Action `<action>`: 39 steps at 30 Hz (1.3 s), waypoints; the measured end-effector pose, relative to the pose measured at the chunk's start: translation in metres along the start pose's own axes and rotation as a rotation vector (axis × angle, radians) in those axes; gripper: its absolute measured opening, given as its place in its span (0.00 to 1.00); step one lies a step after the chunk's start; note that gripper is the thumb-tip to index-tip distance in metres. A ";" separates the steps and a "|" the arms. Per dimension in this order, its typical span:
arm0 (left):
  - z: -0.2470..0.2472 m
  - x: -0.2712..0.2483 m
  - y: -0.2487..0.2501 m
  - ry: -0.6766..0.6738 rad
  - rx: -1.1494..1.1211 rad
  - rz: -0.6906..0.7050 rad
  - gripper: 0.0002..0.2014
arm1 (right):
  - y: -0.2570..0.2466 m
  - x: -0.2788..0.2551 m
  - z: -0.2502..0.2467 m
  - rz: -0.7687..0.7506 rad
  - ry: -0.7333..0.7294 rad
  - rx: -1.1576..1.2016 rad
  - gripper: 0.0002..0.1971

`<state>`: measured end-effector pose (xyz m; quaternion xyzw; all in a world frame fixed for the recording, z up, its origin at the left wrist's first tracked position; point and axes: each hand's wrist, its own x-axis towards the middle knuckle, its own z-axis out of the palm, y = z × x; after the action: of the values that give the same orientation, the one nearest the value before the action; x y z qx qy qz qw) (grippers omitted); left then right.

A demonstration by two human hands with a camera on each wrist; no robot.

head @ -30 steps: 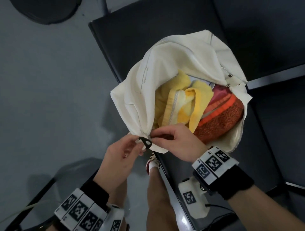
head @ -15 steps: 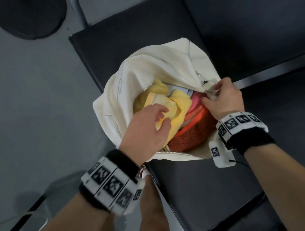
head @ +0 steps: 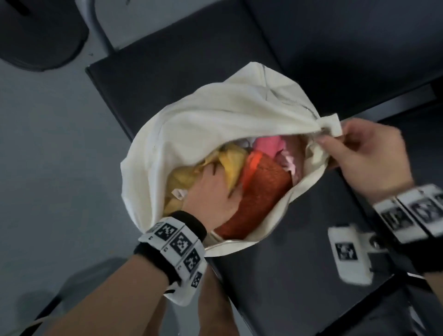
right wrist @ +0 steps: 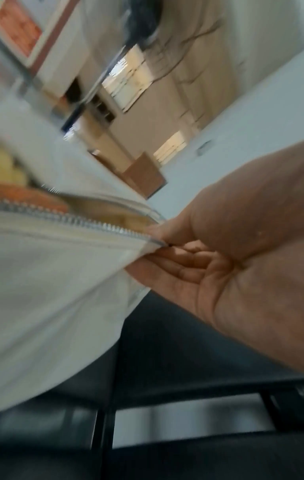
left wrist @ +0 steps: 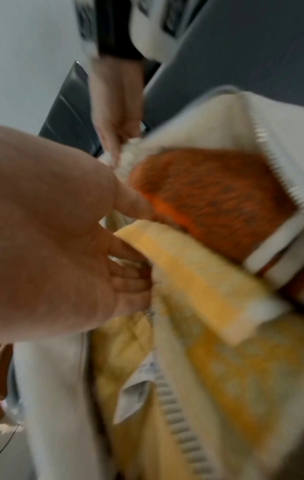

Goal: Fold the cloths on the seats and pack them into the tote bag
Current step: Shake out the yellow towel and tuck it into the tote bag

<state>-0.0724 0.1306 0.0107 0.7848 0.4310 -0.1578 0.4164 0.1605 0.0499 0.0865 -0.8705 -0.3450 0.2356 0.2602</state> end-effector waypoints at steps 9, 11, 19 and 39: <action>-0.040 -0.016 0.048 0.264 0.140 0.176 0.21 | 0.020 -0.017 0.035 0.161 0.001 0.214 0.14; -0.031 -0.014 0.062 0.254 0.129 0.153 0.25 | 0.020 -0.017 0.035 0.134 -0.011 0.209 0.14; -0.024 -0.002 0.063 0.247 0.032 0.091 0.17 | 0.027 -0.016 0.042 0.145 -0.007 0.275 0.11; 0.006 0.031 0.093 0.014 -0.876 0.007 0.15 | 0.031 -0.024 0.042 0.125 -0.054 0.233 0.12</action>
<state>0.0211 0.1168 0.0361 0.5366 0.4575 0.0468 0.7075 0.1350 0.0257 0.0414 -0.8475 -0.2673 0.3132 0.3349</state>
